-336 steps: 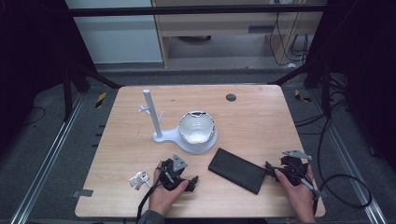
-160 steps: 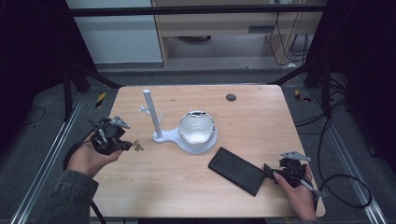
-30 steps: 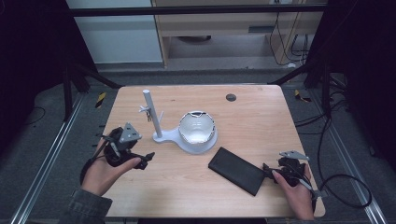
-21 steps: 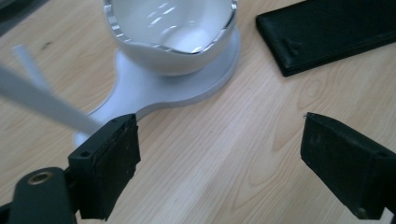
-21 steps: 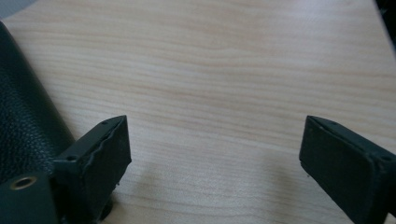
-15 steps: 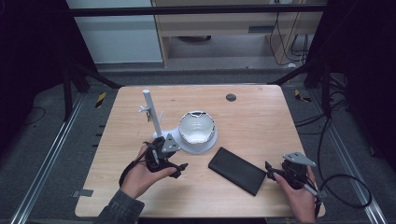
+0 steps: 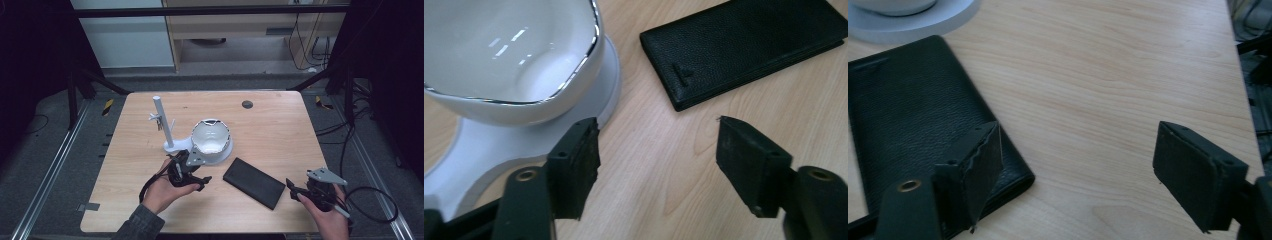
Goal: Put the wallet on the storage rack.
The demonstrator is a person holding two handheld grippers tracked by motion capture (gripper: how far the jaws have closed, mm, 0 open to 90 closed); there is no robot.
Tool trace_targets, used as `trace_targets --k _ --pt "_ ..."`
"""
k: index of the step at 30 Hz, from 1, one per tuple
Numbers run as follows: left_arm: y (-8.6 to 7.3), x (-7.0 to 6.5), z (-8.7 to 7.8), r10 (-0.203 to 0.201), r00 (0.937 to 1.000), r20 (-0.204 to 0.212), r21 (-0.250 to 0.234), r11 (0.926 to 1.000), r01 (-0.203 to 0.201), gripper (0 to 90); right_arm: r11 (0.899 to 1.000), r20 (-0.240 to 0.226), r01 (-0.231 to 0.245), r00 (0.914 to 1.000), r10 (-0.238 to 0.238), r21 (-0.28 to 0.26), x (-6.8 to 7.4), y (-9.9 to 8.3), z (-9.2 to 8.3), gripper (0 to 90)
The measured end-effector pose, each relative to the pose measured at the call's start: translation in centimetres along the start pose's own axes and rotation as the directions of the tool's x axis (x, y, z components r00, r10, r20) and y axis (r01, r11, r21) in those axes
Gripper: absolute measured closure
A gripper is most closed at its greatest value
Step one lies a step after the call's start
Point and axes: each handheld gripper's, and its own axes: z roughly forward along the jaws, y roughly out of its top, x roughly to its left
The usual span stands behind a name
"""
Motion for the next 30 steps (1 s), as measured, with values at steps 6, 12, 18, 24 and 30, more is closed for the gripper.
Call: trace_targets --k 6,12,18,24,30 --pt "0.0 -0.5 1.9 -0.006 0.9998 0.019 0.025 0.9997 0.005 53.4 0.997 -0.059 0.061 0.9966 -0.058 0.04 0.6 0.6 -0.2 28.2" --pt "0.4 -0.9 3.0 0.008 0.9992 0.04 0.042 0.9991 -0.01 69.5 0.993 -0.087 0.103 0.9914 -0.098 0.053 0.9 1.2 -0.3 35.5" --pt "0.5 -0.3 3.2 -0.016 0.9981 0.059 0.04 0.9991 0.013 81.6 0.988 -0.101 0.141 0.9857 -0.135 0.057 0.9 2.1 -0.2 38.8" --pt "0.5 -0.2 3.9 -0.016 0.9972 0.073 0.063 0.998 0.011 88.8 0.986 -0.111 0.156 0.9827 -0.148 0.061 1.1 2.8 0.1 42.2" --pt "0.5 -0.4 4.5 -0.001 0.9978 0.067 0.071 0.9975 -0.003 90.0 0.984 -0.117 0.168 0.9802 -0.16 0.066 1.3 2.9 0.2 42.6"
